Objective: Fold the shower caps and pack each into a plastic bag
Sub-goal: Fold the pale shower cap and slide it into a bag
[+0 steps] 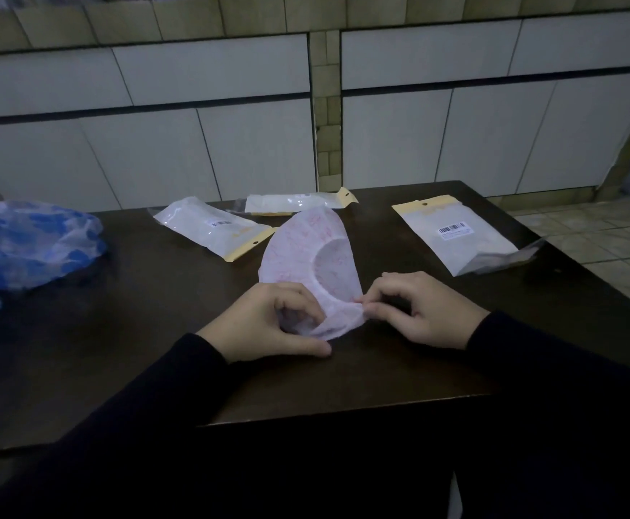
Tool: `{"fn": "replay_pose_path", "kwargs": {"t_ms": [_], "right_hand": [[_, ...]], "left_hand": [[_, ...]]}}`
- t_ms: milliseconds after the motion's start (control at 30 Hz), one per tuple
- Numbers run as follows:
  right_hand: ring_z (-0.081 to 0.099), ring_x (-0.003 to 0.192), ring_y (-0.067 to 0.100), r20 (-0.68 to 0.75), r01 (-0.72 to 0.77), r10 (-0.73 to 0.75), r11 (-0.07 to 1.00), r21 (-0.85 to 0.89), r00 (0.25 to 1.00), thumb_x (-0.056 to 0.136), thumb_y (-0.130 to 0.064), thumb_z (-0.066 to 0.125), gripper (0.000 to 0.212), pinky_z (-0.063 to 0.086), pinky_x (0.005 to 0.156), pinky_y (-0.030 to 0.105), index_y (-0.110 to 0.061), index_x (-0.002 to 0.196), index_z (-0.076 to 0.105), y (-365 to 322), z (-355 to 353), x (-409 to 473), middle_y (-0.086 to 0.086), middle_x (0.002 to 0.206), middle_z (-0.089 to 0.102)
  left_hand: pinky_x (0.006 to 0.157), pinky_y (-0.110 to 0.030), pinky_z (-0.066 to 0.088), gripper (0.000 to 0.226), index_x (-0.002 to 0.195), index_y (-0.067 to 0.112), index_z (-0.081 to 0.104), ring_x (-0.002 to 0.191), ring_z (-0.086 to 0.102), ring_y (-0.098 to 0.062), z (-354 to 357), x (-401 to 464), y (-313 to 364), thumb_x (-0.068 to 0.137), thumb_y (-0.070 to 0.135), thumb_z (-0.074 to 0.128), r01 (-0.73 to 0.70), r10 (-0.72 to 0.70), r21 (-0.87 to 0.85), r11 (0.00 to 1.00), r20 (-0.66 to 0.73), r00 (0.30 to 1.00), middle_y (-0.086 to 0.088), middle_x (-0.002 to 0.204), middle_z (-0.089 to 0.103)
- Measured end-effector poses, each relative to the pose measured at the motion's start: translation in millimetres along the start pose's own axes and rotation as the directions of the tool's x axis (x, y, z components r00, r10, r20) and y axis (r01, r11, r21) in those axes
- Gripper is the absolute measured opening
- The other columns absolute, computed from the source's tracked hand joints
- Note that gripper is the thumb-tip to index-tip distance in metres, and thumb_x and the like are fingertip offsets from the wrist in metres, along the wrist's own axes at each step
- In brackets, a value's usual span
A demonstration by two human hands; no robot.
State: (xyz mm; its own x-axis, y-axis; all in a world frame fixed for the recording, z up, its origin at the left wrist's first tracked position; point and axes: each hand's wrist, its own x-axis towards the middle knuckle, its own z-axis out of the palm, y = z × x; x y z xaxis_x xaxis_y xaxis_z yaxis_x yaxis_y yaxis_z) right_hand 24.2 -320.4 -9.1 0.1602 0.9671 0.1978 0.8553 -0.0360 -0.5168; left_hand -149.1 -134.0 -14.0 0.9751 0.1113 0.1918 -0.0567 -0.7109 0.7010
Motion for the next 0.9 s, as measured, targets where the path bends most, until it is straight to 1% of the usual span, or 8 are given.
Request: {"fn": "replay_pose_path", "kwargs": {"t_ms": [67, 167, 300, 400, 633, 767, 867, 900], "right_hand": [[0.060, 0.101, 0.003, 0.033, 0.015, -0.014, 1.000, -0.026, 0.999, 0.086, -0.037, 0.065, 0.007, 0.027, 0.112, 0.025, -0.031, 0.091, 0.064, 1.4, -1.0, -1.8, -0.014, 0.093, 0.065], [0.059, 0.097, 0.003, 0.020, 0.013, -0.012, 0.998, -0.062, 1.000, 0.077, -0.053, 0.067, 0.018, 0.018, 0.111, 0.019, -0.037, 0.085, 0.061, -2.0, 0.7, -0.8, -0.015, 0.088, 0.062], [0.061, 0.097, 0.005, 0.005, -0.094, 0.094, 0.995, -0.021, 0.996, 0.085, -0.049, 0.059, 0.023, 0.027, 0.109, 0.026, -0.032, 0.072, 0.067, -5.5, 2.2, 7.1, -0.013, 0.089, 0.065], [0.064, 0.090, 0.009, -0.039, -0.152, 0.155, 0.986, 0.076, 0.987, 0.086, -0.040, 0.064, 0.021, 0.052, 0.087, 0.033, -0.026, 0.073, 0.073, -8.2, 5.2, 9.0, -0.007, 0.088, 0.067], [0.058, 0.076, 0.003, -0.226, -0.144, 0.142, 0.990, 0.004, 0.964, 0.082, -0.037, 0.071, 0.019, 0.049, 0.071, 0.023, -0.019, 0.078, 0.068, -8.3, 15.0, 12.3, -0.009, 0.080, 0.062], [0.060, 0.088, -0.003, -0.226, -0.111, 0.128, 0.990, 0.086, 0.966, 0.078, -0.033, 0.076, 0.022, 0.052, 0.079, 0.016, -0.026, 0.095, 0.064, -5.2, 16.5, 11.4, -0.013, 0.096, 0.059], [0.058, 0.091, 0.003, -0.211, -0.014, 0.004, 0.999, -0.042, 0.977, 0.084, -0.029, 0.072, 0.012, 0.047, 0.088, 0.021, -0.021, 0.091, 0.075, -5.0, 18.7, 11.3, -0.013, 0.099, 0.058], [0.057, 0.093, 0.004, -0.204, 0.002, -0.024, 0.994, -0.109, 0.979, 0.085, -0.031, 0.069, 0.015, 0.043, 0.097, 0.024, -0.021, 0.092, 0.077, -4.4, 18.8, 11.2, -0.012, 0.100, 0.060]], "left_hand": [[0.069, -0.019, 0.050, 0.004, 0.080, 0.031, 0.076, 0.084, 0.064, -0.012, 0.8, 0.4, 1.4, 0.077, 0.029, 0.078, -0.008, 0.008, -0.007, 1.000, -0.032, 0.999, 0.011, 0.089, 0.068], [0.068, -0.017, 0.050, 0.006, 0.084, 0.034, 0.074, 0.082, 0.065, -0.011, 1.2, -0.1, 2.2, 0.083, 0.028, 0.073, -0.036, 0.037, 0.048, 0.998, -0.026, 0.999, 0.012, 0.086, 0.068], [0.073, -0.012, 0.050, 0.014, 0.096, 0.036, 0.070, 0.084, 0.065, -0.001, 1.6, -0.4, 3.4, 0.088, 0.024, 0.067, -0.022, 0.032, 0.148, 0.989, -0.066, 0.997, 0.019, 0.086, 0.069], [0.074, -0.013, 0.051, 0.013, 0.096, 0.038, 0.069, 0.082, 0.065, 0.001, 1.8, -1.4, 5.2, 0.086, 0.028, 0.068, 0.030, -0.019, 0.122, 0.992, -0.084, 0.996, 0.021, 0.084, 0.070], [0.066, -0.015, 0.048, 0.014, 0.094, 0.030, 0.071, 0.070, 0.065, -0.003, 4.8, 0.6, 4.9, 0.080, 0.029, 0.075, 0.130, -0.132, -0.025, 0.991, -0.103, 0.986, 0.012, 0.080, 0.073], [0.067, -0.018, 0.049, 0.014, 0.088, 0.035, 0.071, 0.076, 0.064, -0.009, 6.0, 1.2, 0.6, 0.080, 0.025, 0.076, 0.044, -0.034, 0.067, 0.997, -0.149, 0.988, 0.014, 0.086, 0.069], [0.067, -0.013, 0.047, 0.010, 0.092, 0.029, 0.075, 0.079, 0.061, -0.008, 5.6, -0.7, -0.1, 0.083, 0.025, 0.073, -0.088, 0.126, 0.271, 0.959, -0.126, 0.984, 0.014, 0.092, 0.062], [0.067, -0.014, 0.048, 0.012, 0.096, 0.027, 0.075, 0.080, 0.060, -0.006, 4.2, -2.2, -0.4, 0.085, 0.028, 0.070, -0.120, 0.159, 0.339, 0.933, -0.090, 0.983, 0.013, 0.093, 0.062]]}}
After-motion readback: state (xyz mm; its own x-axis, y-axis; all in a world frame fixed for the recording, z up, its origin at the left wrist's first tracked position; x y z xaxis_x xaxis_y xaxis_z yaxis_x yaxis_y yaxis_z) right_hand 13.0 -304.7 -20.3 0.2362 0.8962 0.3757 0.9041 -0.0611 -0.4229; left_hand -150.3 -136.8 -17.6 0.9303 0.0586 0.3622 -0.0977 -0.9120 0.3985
